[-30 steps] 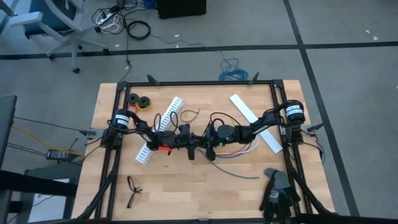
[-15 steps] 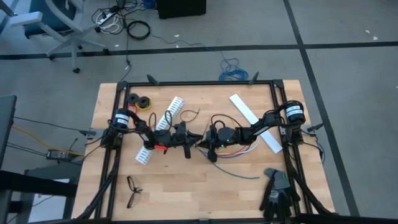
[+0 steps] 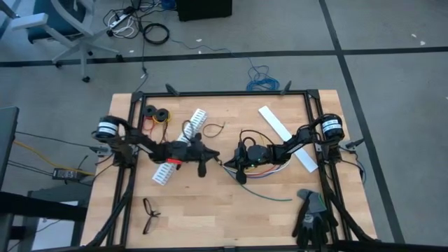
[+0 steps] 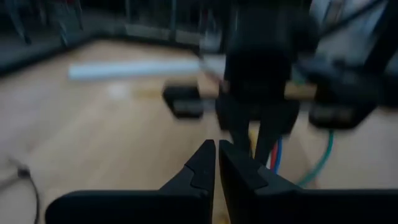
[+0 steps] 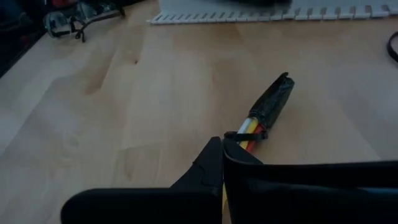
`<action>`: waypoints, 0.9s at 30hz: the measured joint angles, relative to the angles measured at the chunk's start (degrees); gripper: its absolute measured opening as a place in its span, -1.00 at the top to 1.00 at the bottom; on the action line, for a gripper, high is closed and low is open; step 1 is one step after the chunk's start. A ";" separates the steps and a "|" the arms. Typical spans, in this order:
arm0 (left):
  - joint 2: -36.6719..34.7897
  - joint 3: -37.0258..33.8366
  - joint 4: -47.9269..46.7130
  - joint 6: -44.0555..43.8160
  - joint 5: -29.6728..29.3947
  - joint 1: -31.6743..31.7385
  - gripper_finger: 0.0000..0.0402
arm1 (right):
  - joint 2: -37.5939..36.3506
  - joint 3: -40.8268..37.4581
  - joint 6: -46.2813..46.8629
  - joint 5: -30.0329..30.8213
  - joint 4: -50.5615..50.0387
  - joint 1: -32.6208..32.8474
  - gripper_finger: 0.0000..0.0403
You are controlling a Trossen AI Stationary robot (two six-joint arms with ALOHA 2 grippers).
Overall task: Ziptie cables
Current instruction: Wrap the cable wires with the black zip tie
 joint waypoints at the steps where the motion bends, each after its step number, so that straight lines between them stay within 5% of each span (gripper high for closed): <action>1: -0.94 0.91 -4.05 0.00 0.24 -0.23 0.84 | 0.00 0.00 0.00 -0.24 0.00 0.00 1.00; 8: -2.73 10.48 -29.67 7.78 2.15 -2.00 0.70 | 0.00 0.00 0.10 -1.48 0.03 0.00 1.00; 16: -2.77 27.81 -71.17 15.39 -0.62 -2.05 0.29 | 0.00 0.00 1.46 -2.84 0.04 0.00 1.00; 21: -2.77 30.38 -73.11 22.62 -2.59 -2.05 0.12 | 0.00 0.00 1.44 -3.52 0.11 0.00 1.00; 27: -2.73 30.41 -75.51 23.96 -2.59 -2.05 0.16 | 0.02 -0.02 1.42 -4.82 1.08 0.02 1.00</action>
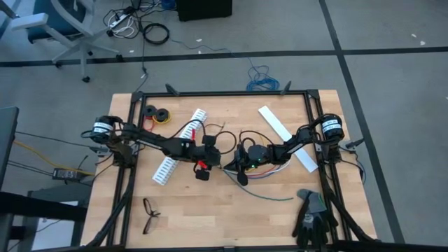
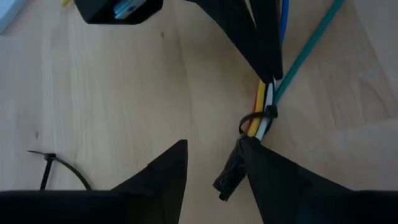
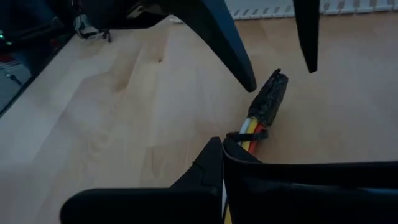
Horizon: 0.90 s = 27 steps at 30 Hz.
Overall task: Ziptie cables
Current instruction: Wrap the cable wires with the black zip tie
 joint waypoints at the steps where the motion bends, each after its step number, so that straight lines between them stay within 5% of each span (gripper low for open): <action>1: 0.00 0.00 -0.06 -0.08 0.00 0.00 0.18 | 0.00 -0.02 0.00 -0.11 0.37 -0.01 1.00; 14: 4.83 0.02 0.36 -3.44 2.60 -0.09 0.32 | 0.00 -0.02 0.51 -3.48 3.62 -1.25 1.00; 21: 4.20 5.16 -7.78 -4.65 2.70 -0.06 0.32 | 0.00 -0.02 0.98 -3.42 2.08 -1.69 1.00; 27: 4.20 6.38 -8.46 -5.36 7.80 -0.04 0.32 | 0.00 -0.02 0.98 -3.34 1.30 -1.99 1.00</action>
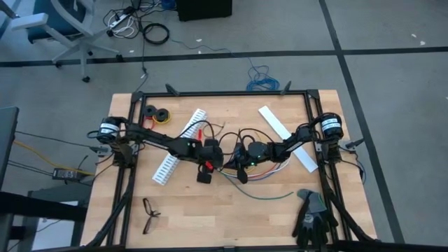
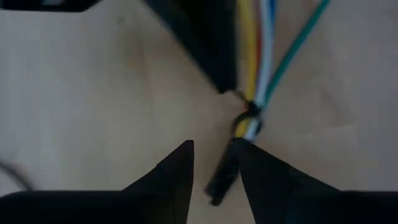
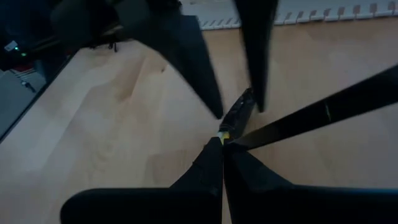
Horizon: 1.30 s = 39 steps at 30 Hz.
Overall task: Ziptie cables
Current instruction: Wrap the cable wires with the black zip tie
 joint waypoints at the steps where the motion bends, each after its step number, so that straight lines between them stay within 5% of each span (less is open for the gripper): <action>1: 0.38 0.02 0.05 -0.50 0.92 0.00 0.32 | 0.00 0.00 0.00 0.00 0.00 0.00 1.00; 11: 4.98 0.24 -0.79 -1.28 0.30 -0.02 0.36 | 0.00 0.00 0.00 -0.05 -0.05 -0.02 1.00; 16: 4.85 2.19 -5.55 -2.34 -1.57 -0.43 0.75 | 0.00 0.02 0.48 -0.32 -1.59 -0.02 1.00; 23: 4.90 9.34 -19.44 -2.78 -9.20 -1.33 0.76 | 0.00 0.09 1.49 -0.45 -1.79 -0.07 1.00; 31: 4.90 15.88 -25.69 -2.92 -11.10 -3.04 0.76 | -3.56 0.39 2.58 -1.83 -2.36 -0.57 1.00; 39: 4.87 17.35 -36.59 -8.78 -14.84 -3.83 0.76 | -13.98 0.48 1.81 0.32 -24.73 -0.70 1.00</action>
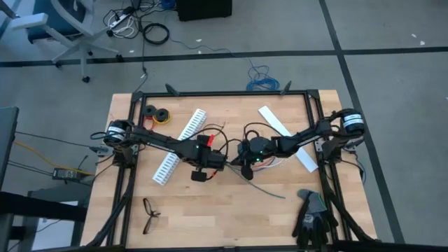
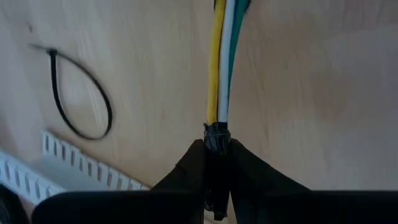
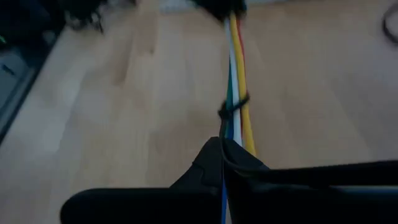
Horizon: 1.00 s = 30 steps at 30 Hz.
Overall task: Ziptie cables
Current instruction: Wrap the cable wires with the black zip tie
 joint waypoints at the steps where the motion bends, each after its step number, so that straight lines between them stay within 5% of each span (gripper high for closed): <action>1: 0.00 0.00 0.14 -0.42 -0.10 -0.11 0.76 | -0.82 0.00 0.19 -0.56 -2.54 0.00 1.00; 6: -0.08 -0.46 1.48 -1.01 -0.38 -0.31 0.76 | -3.78 -0.09 1.15 -3.99 -10.22 0.16 1.00; 18: -0.15 -15.96 31.34 -4.94 6.56 -0.37 0.76 | -4.18 -0.07 -0.06 -4.05 -7.19 0.79 1.00; 25: -0.57 -20.83 38.94 -9.05 6.01 -0.44 0.76 | -4.18 -0.07 -0.41 -3.59 -7.12 0.80 1.00; 30: -0.44 -24.23 48.37 -10.45 5.39 -0.35 0.40 | -4.16 -0.07 -0.41 -3.09 -8.07 0.83 0.98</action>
